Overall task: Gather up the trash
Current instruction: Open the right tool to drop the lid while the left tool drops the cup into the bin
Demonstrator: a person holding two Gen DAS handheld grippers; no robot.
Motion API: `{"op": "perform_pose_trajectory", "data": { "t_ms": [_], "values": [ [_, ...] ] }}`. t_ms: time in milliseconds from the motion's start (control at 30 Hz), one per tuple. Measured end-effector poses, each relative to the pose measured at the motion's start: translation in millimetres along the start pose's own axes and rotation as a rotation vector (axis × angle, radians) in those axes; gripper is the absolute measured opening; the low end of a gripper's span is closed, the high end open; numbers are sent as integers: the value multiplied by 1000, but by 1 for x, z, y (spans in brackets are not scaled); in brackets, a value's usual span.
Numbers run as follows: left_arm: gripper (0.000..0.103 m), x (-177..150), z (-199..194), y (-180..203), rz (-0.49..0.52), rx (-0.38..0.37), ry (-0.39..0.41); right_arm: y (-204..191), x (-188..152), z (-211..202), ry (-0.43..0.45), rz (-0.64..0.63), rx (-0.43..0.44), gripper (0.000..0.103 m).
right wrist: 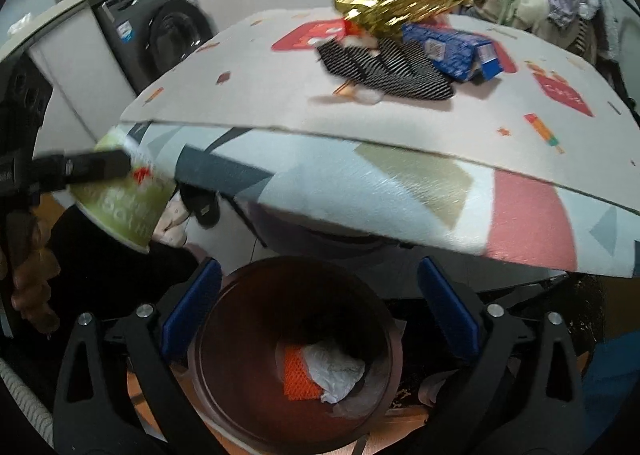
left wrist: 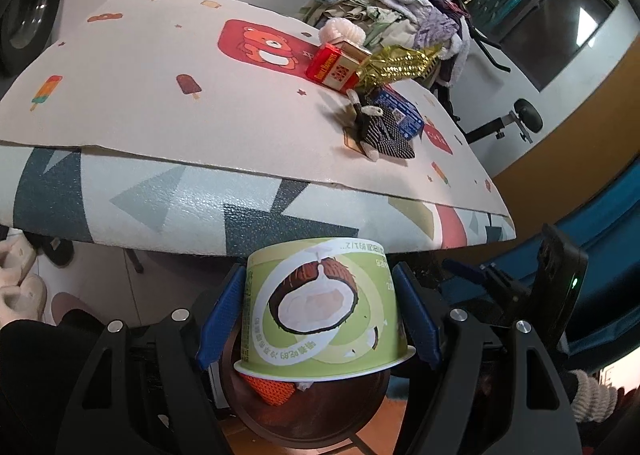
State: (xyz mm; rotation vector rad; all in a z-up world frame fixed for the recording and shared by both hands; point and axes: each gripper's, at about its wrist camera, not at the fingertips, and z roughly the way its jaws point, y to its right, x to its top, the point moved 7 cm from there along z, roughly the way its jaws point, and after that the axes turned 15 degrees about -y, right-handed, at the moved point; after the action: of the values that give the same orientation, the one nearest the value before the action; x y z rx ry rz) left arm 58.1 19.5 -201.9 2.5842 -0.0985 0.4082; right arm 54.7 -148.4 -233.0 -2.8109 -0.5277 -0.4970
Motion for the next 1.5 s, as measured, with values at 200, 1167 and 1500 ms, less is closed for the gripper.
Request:
{"op": "perform_pose_trajectory", "data": {
  "t_ms": [200,1167,1500],
  "values": [
    [73,-8,14,11,86,8,-10,33,3,-10,62,145,-35,97],
    [86,-27,52,33,227,42,-108,69,0,-11,80,315,-5,97],
    [90,-12,21,25,201,137,57,68,0,-10,76,311,-8,97]
  ]
}}
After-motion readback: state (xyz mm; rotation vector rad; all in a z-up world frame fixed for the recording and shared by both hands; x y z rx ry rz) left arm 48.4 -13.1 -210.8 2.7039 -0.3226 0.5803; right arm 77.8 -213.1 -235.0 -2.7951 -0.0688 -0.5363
